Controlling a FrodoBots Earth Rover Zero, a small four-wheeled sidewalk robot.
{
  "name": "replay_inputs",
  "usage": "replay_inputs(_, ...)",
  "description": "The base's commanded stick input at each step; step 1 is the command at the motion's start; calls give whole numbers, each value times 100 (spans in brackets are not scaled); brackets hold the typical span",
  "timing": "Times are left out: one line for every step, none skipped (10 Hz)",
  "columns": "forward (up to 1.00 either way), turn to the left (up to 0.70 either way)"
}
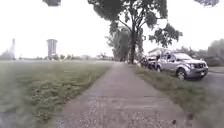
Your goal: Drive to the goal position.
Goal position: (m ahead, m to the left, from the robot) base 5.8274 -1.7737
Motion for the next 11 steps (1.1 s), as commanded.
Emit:
replay_inputs(70, -4)
replay_inputs(70, 0)
replay_inputs(70, 0)
replay_inputs(70, 0)
replay_inputs(70, 0)
replay_inputs(70, 0)
replay_inputs(70, 0)
replay_inputs(70, 0)
replay_inputs(70, -9)
replay_inputs(70, -23)
replay_inputs(70, -29)
